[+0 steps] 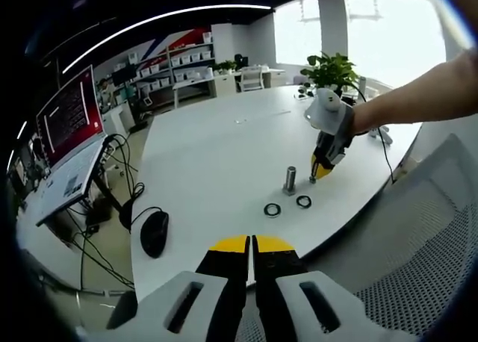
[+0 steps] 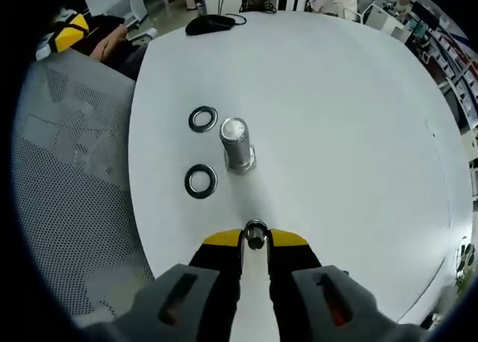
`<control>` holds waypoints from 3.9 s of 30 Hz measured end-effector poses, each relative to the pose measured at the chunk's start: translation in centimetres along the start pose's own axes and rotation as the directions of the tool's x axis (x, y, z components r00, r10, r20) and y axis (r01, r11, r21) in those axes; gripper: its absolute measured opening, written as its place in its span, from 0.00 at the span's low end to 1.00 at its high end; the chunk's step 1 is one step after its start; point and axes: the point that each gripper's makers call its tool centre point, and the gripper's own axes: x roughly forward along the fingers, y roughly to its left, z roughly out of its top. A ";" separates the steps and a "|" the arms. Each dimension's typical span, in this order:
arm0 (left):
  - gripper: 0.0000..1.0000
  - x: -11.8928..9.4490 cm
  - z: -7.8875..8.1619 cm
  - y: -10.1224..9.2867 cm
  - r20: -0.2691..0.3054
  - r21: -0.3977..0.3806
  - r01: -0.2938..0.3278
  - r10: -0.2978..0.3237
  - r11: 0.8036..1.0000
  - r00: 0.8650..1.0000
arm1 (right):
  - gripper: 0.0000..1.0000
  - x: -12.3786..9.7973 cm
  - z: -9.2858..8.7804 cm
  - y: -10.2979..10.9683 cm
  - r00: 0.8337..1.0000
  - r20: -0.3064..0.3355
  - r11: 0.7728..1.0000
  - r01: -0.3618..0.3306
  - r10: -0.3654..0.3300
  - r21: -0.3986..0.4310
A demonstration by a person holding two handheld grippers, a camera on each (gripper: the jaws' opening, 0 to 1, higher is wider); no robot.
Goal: Place the washer onto the threaded stud by aligning its center hole with the stud, sliding it down to the base, and recovering from edge contact or off-axis alignment until the washer reaches the visible bottom stop.
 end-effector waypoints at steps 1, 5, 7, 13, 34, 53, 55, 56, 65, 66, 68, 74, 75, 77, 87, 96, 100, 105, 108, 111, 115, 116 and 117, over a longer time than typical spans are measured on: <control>0.00 0.0 0.0 0.0 0.000 0.000 0.000 0.000 1.000 1.000 | 0.14 0.0 0.0 0.0 1.000 0.000 1.000 0.001 -0.001 -0.002; 0.00 0.0 0.0 0.0 0.002 -0.002 -0.002 0.002 1.000 1.000 | 0.14 0.2 -0.1 -0.1 1.000 0.000 1.000 0.005 -0.005 -0.009; 0.00 0.0 0.1 0.0 0.003 -0.003 -0.002 0.002 1.000 1.000 | 0.15 0.2 -0.1 -0.1 1.000 0.000 1.000 0.009 -0.009 -0.019; 0.00 0.0 0.1 0.0 0.005 -0.005 -0.002 0.002 1.000 1.000 | 0.27 -0.1 0.1 -0.5 0.999 0.037 0.999 0.030 -0.029 -0.039; 0.00 0.0 0.1 -0.1 0.007 -0.004 0.004 -0.004 1.000 1.000 | 0.30 -1.5 -2.6 -1.5 0.995 0.073 0.995 0.066 -0.071 0.073; 0.00 0.0 0.2 0.0 0.009 -0.005 0.004 -0.004 1.000 1.000 | 0.28 -1.6 -6.6 -4.7 0.990 0.024 0.966 0.129 -0.138 0.225; 0.00 0.0 0.2 0.0 0.009 -0.006 0.004 -0.004 1.000 1.000 | 0.28 -1.7 -7.2 -5.4 0.987 0.014 0.960 0.152 -0.160 0.234; 0.00 0.0 0.2 0.0 0.010 -0.006 0.004 -0.004 1.000 1.000 | 0.28 -1.8 -7.3 -5.7 0.985 0.012 0.957 0.166 -0.173 0.237; 0.00 -0.1 0.5 0.1 0.027 -0.013 -0.003 0.004 1.000 1.000 | 0.28 -1.7 -7.7 -8.6 0.967 0.058 0.913 0.213 -0.247 0.349; 0.00 -0.1 0.5 0.1 0.027 -0.014 -0.003 0.004 1.000 1.000 | 0.28 -1.6 -7.8 -8.7 0.967 0.061 0.909 0.208 -0.246 0.362; 0.00 -0.1 0.5 0.1 0.028 -0.015 -0.004 0.005 1.000 1.000 | 0.28 -1.2 -8.1 -9.0 0.969 0.057 0.902 0.200 -0.240 0.383; 0.00 -0.1 0.4 0.1 0.025 -0.016 -0.003 0.004 1.000 1.000 | 0.27 -0.5 -8.2 -9.3 0.974 0.089 0.882 0.149 -0.210 0.447; 0.00 -0.1 0.4 0.1 0.025 -0.016 -0.004 0.004 1.000 1.000 | 0.27 -0.5 -8.1 -9.5 0.971 0.095 0.874 0.151 -0.218 0.461; 0.00 -0.1 0.4 0.1 0.026 -0.016 -0.004 0.004 1.000 1.000 | 0.26 -0.5 -8.0 -9.4 0.973 0.098 0.875 0.143 -0.211 0.462; 0.00 0.0 0.4 0.1 0.025 -0.016 -0.003 0.003 1.000 1.000 | 0.23 -0.5 -7.8 -9.8 0.972 0.111 0.884 0.137 -0.207 0.446; 0.00 0.0 0.4 0.1 0.026 -0.015 -0.001 0.002 1.000 1.000 | 0.16 -0.4 -7.7 -10.2 0.971 0.103 0.892 0.152 -0.215 0.427; 0.00 0.0 0.5 0.1 0.029 -0.015 -0.002 0.002 1.000 1.000 | 0.15 -0.4 -7.7 -10.2 0.970 0.102 0.890 0.156 -0.219 0.428; 0.00 0.0 0.5 0.1 0.030 -0.015 -0.001 0.001 1.000 1.000 | 0.14 -0.4 -7.7 -10.2 0.969 0.105 0.891 0.162 -0.226 0.425; 0.00 -0.1 0.6 0.1 0.033 -0.016 -0.002 0.002 1.000 0.999 | 0.14 -0.4 -7.7 -10.2 0.966 0.109 0.891 0.168 -0.234 0.422; 0.00 -0.1 0.6 0.1 0.034 -0.016 -0.002 0.003 1.000 0.999 | 0.14 -0.4 -7.7 -10.2 0.963 0.117 0.885 0.171 -0.244 0.433; 0.00 0.0 0.6 0.1 0.032 -0.015 -0.001 0.002 1.000 0.999 | 0.14 -0.4 -7.5 -10.1 0.960 0.110 0.895 0.195 -0.258 0.401; 0.00 0.0 0.5 0.1 0.031 -0.015 -0.001 0.002 1.000 1.000 | 0.14 -0.4 -7.4 -10.1 0.960 0.108 0.895 0.197 -0.260 0.401; 0.00 0.0 0.5 0.1 0.031 -0.016 -0.001 0.002 1.000 1.000 | 0.14 -0.4 -7.4 -10.2 0.959 0.105 0.894 0.203 -0.264 0.399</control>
